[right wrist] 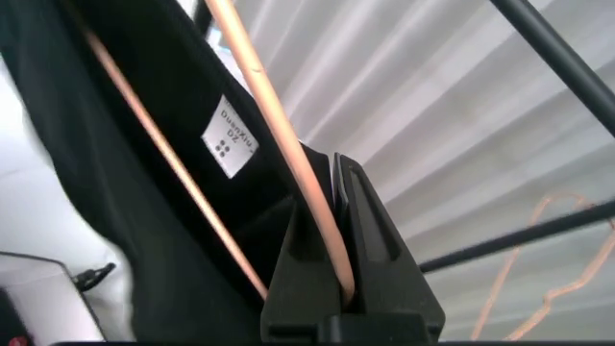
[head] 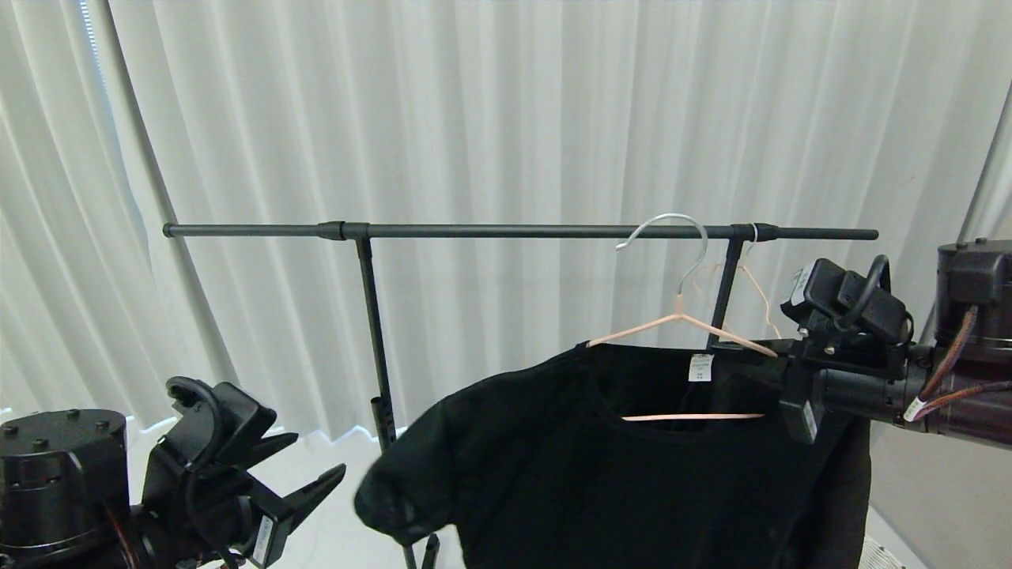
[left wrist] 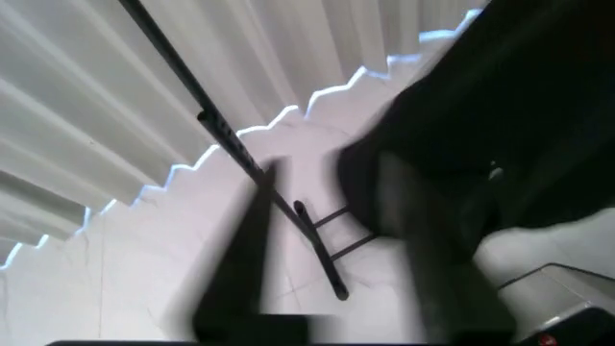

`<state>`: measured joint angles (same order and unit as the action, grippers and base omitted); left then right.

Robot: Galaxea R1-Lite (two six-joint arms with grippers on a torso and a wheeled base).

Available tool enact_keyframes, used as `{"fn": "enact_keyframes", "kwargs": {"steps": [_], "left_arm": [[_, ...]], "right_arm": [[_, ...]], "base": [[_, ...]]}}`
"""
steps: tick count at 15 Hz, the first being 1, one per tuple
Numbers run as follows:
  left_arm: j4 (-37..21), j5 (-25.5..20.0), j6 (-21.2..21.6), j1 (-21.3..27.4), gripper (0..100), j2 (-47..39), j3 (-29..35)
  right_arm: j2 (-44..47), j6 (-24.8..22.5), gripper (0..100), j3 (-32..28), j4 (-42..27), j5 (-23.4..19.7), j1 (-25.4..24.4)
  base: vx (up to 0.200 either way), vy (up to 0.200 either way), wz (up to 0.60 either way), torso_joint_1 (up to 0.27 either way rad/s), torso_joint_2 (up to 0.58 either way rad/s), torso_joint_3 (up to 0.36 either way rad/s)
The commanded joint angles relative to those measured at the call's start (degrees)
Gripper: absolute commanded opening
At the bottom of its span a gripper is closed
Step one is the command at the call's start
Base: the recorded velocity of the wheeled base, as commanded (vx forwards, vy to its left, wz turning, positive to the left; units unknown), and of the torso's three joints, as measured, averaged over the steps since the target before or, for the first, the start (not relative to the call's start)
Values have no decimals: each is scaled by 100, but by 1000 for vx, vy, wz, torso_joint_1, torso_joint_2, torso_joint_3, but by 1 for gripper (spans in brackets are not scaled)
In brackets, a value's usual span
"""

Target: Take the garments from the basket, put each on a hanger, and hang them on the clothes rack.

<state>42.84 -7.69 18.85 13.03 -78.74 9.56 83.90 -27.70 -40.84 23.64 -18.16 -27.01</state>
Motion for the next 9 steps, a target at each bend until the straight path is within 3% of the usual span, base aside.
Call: {"fn": "enact_keyframes", "kwargs": {"steps": [1,5,9], "left_arm": [[5,-31,-171,6,100,236,2],[5,22,-812,-134,100,474,134],[5,506,-830,-512,100,430,345]], "right_arm": [[4,54,0,23,-8,138,12],[39,265,0,111,-52,665,267],[250,819,0,58,-518,2300,293]], "base": [[0,0,0,0,0,0],[0,0,0,0,0,0],[0,0,0,0,0,0]]}}
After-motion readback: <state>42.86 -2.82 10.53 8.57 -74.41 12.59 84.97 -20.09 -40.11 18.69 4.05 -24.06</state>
